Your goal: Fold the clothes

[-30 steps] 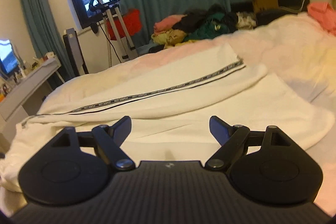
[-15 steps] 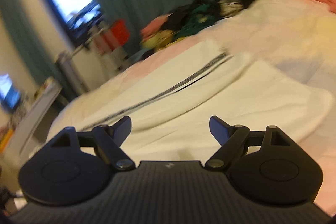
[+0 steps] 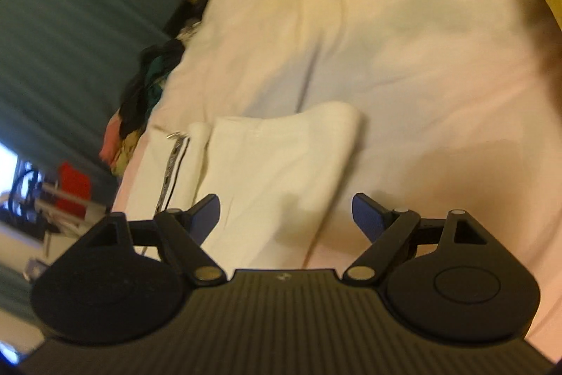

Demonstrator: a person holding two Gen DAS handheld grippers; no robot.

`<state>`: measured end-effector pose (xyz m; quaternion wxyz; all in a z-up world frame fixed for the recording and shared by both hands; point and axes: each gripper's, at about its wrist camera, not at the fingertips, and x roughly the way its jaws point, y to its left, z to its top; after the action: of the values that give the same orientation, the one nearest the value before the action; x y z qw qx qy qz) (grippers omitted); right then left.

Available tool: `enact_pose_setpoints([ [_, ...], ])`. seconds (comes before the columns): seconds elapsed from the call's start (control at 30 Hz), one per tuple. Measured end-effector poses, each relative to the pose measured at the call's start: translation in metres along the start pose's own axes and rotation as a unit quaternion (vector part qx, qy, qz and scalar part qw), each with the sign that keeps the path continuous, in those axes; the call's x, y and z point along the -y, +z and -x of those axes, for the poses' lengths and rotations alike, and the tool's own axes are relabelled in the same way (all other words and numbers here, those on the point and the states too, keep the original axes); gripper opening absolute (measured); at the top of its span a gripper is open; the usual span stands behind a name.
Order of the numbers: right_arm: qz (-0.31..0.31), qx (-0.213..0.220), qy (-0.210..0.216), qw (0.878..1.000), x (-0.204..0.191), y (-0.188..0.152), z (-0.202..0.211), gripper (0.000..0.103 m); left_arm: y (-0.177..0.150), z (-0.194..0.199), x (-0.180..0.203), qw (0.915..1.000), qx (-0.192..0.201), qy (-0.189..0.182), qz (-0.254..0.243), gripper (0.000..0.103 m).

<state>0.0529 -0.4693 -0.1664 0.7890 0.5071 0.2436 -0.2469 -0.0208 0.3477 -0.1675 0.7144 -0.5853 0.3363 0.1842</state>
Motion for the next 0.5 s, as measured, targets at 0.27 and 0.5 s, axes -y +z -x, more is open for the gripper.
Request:
enact_pose_setpoints([
  [0.27, -0.100, -0.026, 0.014, 0.995, 0.018, 0.000, -0.041, 0.069, 0.007, -0.017, 0.001, 0.9998, -0.021, 0.000, 0.005, 0.060],
  [0.5, -0.083, -0.010, 0.034, 0.996, 0.003, -0.002, -0.054, 0.013, 0.016, -0.016, -0.015, 0.9970, 0.013, -0.067, 0.038, 0.016],
])
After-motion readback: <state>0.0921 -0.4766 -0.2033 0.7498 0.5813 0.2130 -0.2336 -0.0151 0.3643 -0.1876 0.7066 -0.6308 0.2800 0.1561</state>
